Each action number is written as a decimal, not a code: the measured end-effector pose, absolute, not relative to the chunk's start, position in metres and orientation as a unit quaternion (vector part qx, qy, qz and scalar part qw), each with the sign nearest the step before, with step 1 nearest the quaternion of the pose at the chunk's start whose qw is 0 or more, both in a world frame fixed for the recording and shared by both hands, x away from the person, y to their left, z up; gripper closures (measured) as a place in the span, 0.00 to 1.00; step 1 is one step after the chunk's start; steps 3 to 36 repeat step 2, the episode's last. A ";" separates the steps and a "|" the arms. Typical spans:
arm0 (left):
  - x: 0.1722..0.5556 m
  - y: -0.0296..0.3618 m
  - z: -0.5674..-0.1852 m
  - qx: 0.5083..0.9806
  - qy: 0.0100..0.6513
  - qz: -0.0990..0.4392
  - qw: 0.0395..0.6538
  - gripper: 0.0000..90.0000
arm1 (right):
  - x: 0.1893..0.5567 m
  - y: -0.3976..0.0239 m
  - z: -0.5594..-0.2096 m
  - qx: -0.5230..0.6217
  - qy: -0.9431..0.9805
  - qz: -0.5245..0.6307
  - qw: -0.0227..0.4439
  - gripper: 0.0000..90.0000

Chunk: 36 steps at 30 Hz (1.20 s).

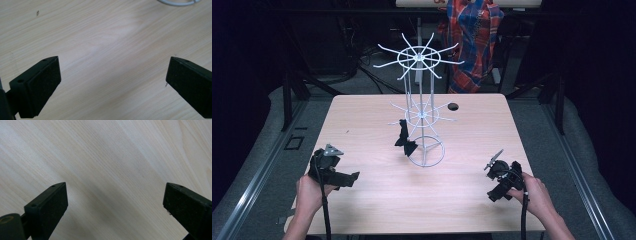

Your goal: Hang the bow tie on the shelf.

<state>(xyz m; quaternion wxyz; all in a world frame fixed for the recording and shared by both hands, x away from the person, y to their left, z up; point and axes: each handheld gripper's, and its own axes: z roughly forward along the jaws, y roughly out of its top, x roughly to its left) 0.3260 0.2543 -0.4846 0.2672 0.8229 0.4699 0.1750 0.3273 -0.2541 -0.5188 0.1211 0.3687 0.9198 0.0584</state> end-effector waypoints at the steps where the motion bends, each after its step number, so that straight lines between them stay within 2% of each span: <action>1: 0.327 0.256 -0.485 0.821 0.472 0.170 0.271 0.00 | 0.327 -0.254 -0.519 0.369 0.920 0.058 0.121 0.06; 36: 0.328 0.257 -0.486 0.820 0.475 0.167 0.271 0.00 | 0.328 -0.253 -0.519 0.363 0.922 0.052 0.123 0.07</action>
